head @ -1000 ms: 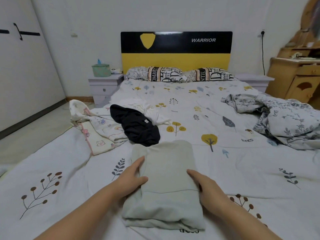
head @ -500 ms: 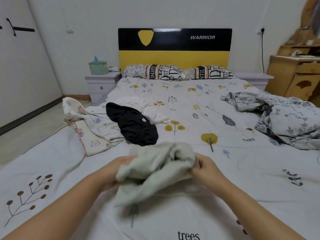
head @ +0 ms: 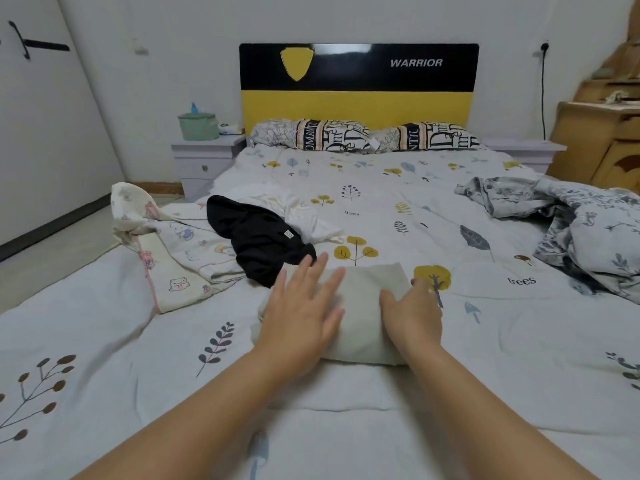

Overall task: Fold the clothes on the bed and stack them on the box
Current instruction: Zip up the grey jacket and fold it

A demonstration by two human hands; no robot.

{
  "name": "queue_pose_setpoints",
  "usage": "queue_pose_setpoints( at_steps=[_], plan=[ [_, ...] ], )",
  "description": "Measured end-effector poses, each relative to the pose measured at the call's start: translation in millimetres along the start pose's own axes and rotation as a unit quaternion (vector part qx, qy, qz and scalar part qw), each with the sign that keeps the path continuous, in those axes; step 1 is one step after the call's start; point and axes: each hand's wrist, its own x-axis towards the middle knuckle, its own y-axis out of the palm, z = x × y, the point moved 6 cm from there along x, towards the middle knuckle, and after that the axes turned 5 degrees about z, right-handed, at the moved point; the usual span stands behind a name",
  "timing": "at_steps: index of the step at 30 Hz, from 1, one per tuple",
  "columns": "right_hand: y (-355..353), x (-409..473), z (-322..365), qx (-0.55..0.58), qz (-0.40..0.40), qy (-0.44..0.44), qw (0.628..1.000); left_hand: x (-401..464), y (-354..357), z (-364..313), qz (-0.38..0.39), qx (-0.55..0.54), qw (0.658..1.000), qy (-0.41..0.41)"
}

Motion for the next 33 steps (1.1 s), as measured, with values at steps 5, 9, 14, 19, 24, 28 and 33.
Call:
queue_pose_setpoints(
  at_steps=[5, 9, 14, 19, 24, 28, 33],
  plan=[
    [27, 4, -9, -0.110, 0.090, 0.025, 0.990, 2, 69, 24, 0.246, -0.013, 0.961, -0.128],
    [27, 18, -25, -0.080, 0.117, 0.099, 0.985, 0, 82, 32, 0.272, -0.097, 0.943, -0.164],
    [22, 25, -23, -0.024, 0.166, 0.114, 0.979, 8, 47, 59, 0.152, -0.096, 0.919, -0.350],
    [19, 19, -23, 0.166, 0.189, 0.133, 0.959, -8, 50, 82, 0.245, -0.224, 0.822, -0.463],
    [14, 10, -20, 0.220, 0.198, 0.129, 0.946, -6, 41, 70, 0.230, -0.473, 0.708, -0.471],
    [5, -12, -20, 0.236, 0.225, 0.130, 0.936, -24, 36, 58, 0.273, -0.541, 0.624, -0.493],
    [-8, -46, -23, 0.250, 0.237, 0.138, 0.929, -47, 16, 40, 0.278, -0.579, 0.605, -0.470]
  ],
)
